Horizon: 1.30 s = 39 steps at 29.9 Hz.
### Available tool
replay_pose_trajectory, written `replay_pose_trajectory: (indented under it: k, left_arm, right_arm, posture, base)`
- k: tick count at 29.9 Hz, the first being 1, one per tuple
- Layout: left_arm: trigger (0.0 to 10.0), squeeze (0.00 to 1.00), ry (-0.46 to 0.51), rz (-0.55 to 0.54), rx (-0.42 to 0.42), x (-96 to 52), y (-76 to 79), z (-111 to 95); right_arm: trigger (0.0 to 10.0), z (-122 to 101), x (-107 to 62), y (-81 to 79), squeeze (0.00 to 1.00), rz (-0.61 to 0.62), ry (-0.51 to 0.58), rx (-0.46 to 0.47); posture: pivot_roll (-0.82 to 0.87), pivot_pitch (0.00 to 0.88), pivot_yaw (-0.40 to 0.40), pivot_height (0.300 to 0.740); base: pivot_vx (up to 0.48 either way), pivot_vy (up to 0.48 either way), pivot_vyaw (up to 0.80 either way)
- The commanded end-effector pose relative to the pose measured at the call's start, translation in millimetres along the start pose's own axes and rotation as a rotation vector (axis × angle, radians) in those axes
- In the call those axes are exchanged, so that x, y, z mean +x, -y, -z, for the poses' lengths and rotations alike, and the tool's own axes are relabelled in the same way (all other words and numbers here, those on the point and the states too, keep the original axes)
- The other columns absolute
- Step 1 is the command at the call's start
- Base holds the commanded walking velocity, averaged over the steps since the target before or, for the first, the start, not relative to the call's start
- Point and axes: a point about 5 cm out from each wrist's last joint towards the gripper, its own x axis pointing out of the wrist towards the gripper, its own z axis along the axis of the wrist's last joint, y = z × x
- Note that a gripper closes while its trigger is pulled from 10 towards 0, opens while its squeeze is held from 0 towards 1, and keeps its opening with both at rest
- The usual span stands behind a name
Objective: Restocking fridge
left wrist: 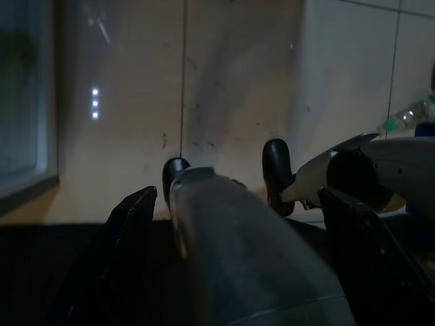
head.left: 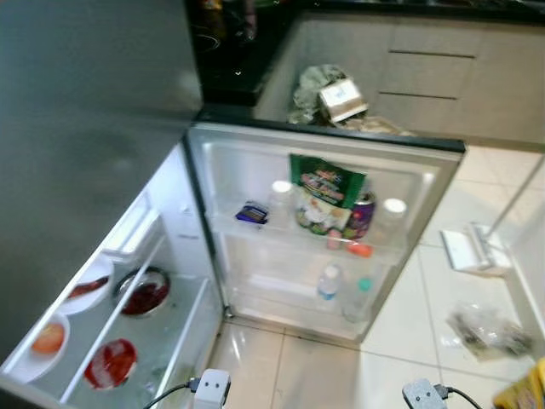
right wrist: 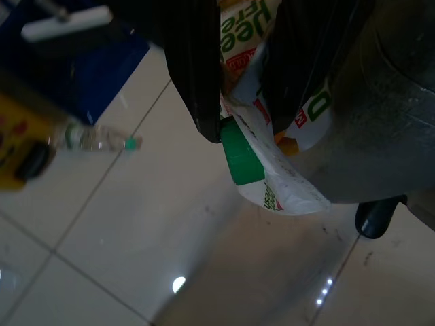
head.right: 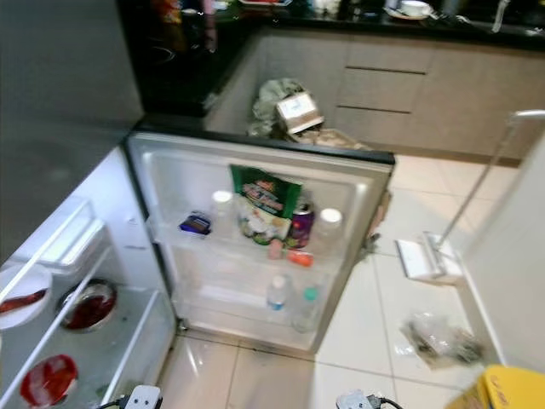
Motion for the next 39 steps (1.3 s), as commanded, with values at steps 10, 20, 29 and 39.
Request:
replay_pose_trajectory:
  k: [10,20,29,39]
  left_arm:
    - [10.0,0.0,-0.014,-0.005,0.016,-1.3,-3.1,1.2]
    - [10.0,0.0,-0.01,0.034,0.038,0.9,1.8,-2.3]
    - [10.0,0.0,-0.012,0.052,0.056,2.3,5.0,-3.4]
    - [10.0,0.0,-0.017,0.058,0.065,2.0,5.5,-1.9]
  right_arm:
    - [10.0,1.4,-1.4,3.6,0.0,0.028,0.015,0.038]
    - [10.0,-0.6,-1.1,3.8,0.0,0.035,0.031,0.053]
    - [10.0,-2.6,-1.0,4.3,0.0,0.031,0.043,0.06]
    - [10.0,-3.9,-0.3,1.7,0.0,0.016,0.05,0.064]
  posture:
    - [-0.03,0.0,-0.037,0.74]
    - [-0.03,0.0,-0.034,0.74]
    - [-0.03,0.0,-0.033,0.74]
    - [-0.03,0.0,-0.032,0.74]
  base:
    - [0.0,0.0,0.17]
    - [0.0,0.0,0.0]
    - [0.053,0.0,0.0]
    - [0.251,0.0,0.0]
